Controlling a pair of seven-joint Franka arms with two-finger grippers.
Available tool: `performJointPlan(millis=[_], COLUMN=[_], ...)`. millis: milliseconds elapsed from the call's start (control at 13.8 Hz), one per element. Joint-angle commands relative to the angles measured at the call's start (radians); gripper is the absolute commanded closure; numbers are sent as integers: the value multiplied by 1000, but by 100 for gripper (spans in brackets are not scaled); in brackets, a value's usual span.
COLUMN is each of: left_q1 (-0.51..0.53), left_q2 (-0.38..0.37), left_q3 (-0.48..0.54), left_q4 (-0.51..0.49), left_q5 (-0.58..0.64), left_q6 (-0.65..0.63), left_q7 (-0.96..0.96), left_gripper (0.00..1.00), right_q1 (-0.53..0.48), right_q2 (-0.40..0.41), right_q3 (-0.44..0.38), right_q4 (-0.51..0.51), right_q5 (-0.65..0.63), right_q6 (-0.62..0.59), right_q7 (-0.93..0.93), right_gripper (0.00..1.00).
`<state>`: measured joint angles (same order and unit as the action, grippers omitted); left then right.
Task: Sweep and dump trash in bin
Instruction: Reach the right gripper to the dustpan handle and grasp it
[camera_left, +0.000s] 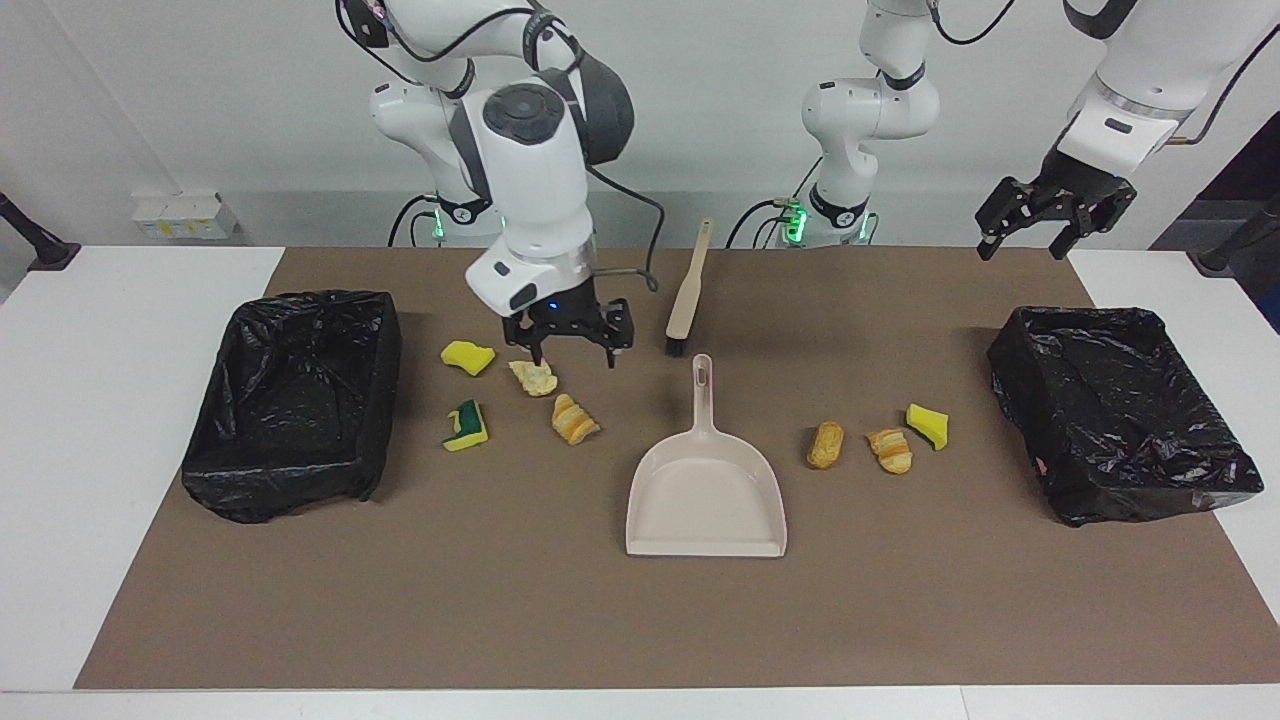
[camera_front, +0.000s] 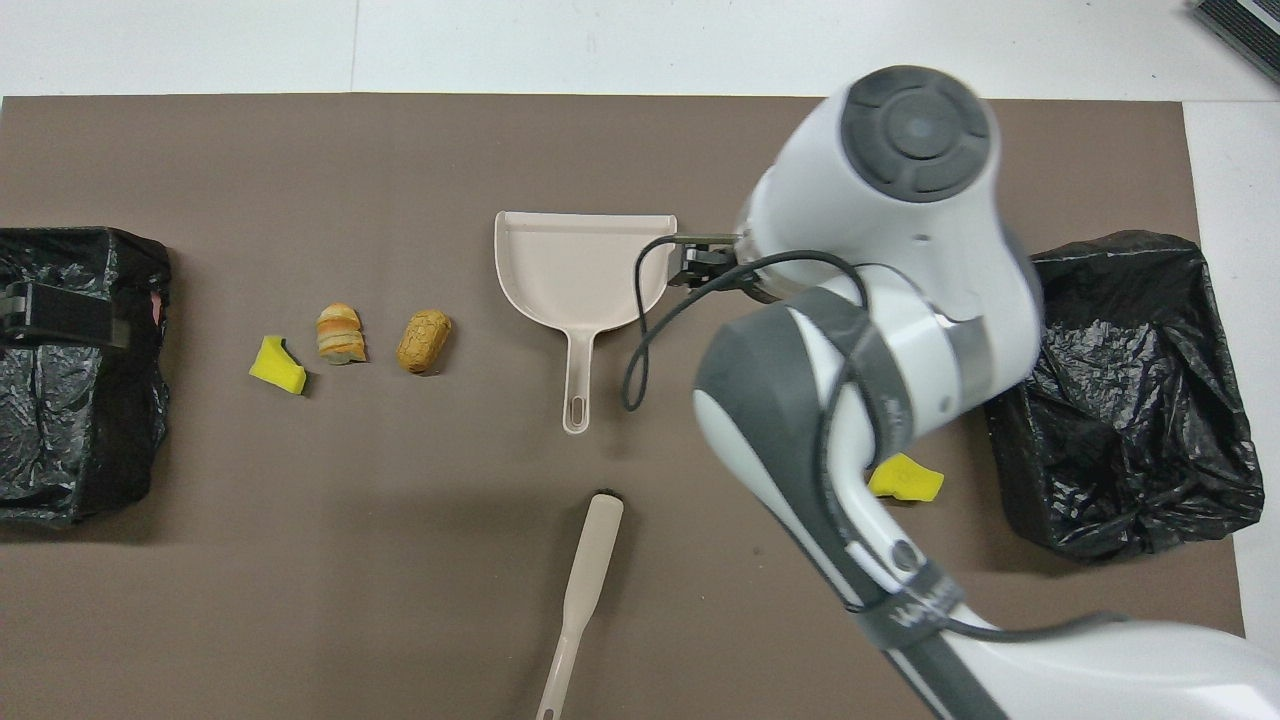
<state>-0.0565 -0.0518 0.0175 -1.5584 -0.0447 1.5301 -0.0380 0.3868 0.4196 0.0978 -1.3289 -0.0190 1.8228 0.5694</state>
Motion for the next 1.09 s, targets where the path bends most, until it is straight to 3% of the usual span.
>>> performJointPlan(millis=[0,291,436,655,1018], left_q1=[7,10,64,57,49], left_q2=[-40,-54,-57,-72,-71], left_q3=[-1,1,1,-1,-2], left_q4=[-49,-74,-86,-117,-127], left_q5=[-1,-3,-3,-3,-4], left_q6=[-4,-1,21,9,97], left_q7=[3,10,-5,-6,0], left_gripper=[0,0,0,0,0], right_q1=[52,150,179,216,215], right_q2=[171,275,284,324,324], right_q3=[-7,-18,-15,-13,-9], right_q4=[189,208,200,197,178], right_q5=[-33,-49,-50,-50,-44], right_q6=[5,85,90,92,92], right_q7=[72,144,144,152,150], right_gripper=[0,0,0,0,0])
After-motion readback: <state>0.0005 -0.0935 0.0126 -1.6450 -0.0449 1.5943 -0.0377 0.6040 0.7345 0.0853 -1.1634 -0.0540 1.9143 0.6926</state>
